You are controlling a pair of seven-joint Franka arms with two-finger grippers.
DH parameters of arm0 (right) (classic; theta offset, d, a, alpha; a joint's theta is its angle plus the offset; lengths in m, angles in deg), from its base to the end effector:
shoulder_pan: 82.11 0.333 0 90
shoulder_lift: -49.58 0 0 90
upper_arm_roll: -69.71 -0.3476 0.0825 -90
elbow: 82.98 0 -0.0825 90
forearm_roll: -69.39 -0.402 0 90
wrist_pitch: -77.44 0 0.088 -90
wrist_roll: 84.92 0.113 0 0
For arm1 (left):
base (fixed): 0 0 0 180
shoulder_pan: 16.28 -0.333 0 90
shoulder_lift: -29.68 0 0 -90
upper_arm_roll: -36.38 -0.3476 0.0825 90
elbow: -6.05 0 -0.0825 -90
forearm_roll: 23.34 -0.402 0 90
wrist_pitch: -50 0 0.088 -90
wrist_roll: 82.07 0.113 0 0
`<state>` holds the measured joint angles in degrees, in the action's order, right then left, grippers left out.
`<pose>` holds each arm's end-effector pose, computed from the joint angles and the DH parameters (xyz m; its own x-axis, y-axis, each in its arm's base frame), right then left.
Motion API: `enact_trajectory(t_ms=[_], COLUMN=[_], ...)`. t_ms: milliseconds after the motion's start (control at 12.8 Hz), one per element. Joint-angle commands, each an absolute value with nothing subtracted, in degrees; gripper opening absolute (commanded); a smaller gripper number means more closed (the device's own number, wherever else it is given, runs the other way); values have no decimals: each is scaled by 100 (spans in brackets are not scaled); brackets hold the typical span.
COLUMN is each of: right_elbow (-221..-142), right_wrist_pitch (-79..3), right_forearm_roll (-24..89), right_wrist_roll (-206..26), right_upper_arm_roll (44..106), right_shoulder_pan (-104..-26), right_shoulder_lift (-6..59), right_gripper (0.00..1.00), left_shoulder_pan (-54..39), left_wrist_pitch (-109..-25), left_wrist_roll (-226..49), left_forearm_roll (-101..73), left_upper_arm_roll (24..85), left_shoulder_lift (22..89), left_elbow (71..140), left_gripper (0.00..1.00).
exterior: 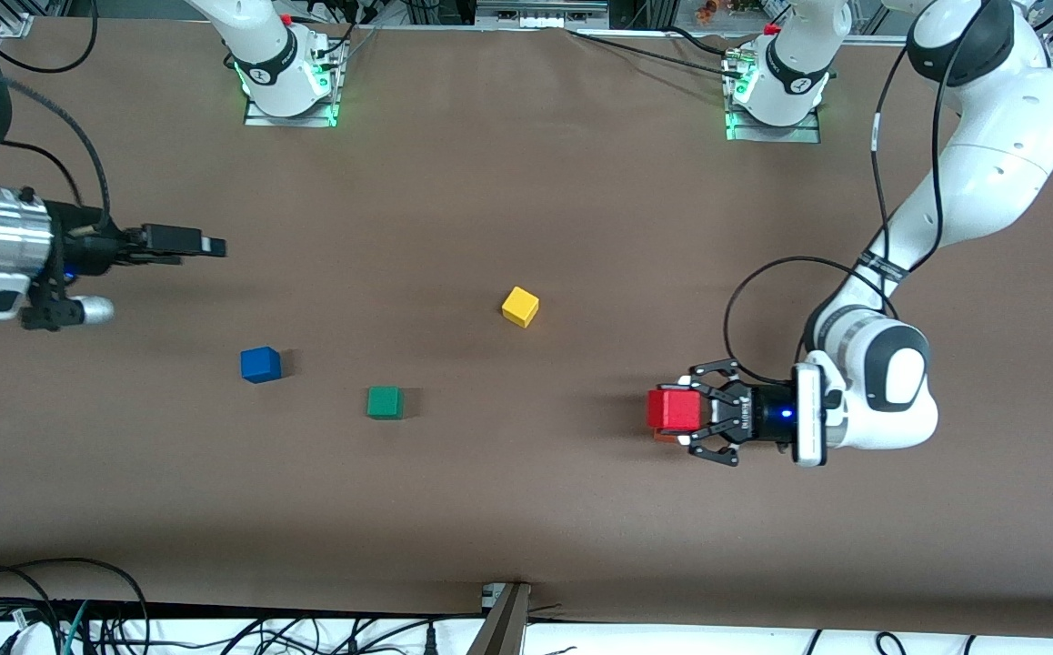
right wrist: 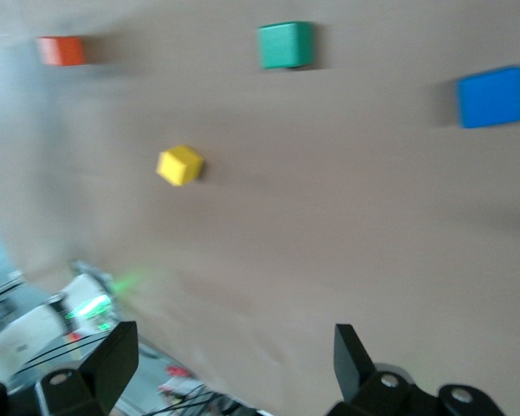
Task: Pass red block to right arm, stack on blue
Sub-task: 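Carry the red cube toward the right gripper while the right gripper approaches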
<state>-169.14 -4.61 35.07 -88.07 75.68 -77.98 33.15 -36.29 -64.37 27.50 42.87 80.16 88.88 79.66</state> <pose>0.6368 0.0577 0.5191 0.9503 0.0880 -0.2987 -0.0934 -0.8344 -0.5431 0.7742 -0.1876 0.2949 0.2075 0.0694 0.9758 -0.9778 -0.0156 0.2091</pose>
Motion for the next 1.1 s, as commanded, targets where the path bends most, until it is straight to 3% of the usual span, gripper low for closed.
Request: enact_trajectory(t_ms=[0, 469, 782, 1017], right_elbow=[-16797, -16797, -16788, -16788], right_wrist_pitch=[-377, -395, -640, -974], right_forearm_roll=[2574, 341, -160, -802], right_wrist_roll=[-9150, -9248, -9485, -9485], right_upper_arm_roll=[7560, 7534, 7490, 7490], right_shoulder_pan=[-7824, -7780, -7666, -7613], right_shoulder_lift=[2990, 2322, 1961, 1654], right_gripper=[100, 100, 100, 100], left_shoulder_pan=[-3151, -1684, -646, -380], left_wrist_pitch=[-7232, -9200, -10457, -10977], left_wrist_roll=[1949, 541, -224, -183], left_forearm_roll=[4399, 4345, 4328, 4337], left_upper_arm_roll=[7971, 7945, 7883, 7900], left_shoulder_lift=[8348, 8031, 8039, 8022], left_elbow=[8138, 8032, 7585, 7505], left_gripper=[0, 0, 0, 0])
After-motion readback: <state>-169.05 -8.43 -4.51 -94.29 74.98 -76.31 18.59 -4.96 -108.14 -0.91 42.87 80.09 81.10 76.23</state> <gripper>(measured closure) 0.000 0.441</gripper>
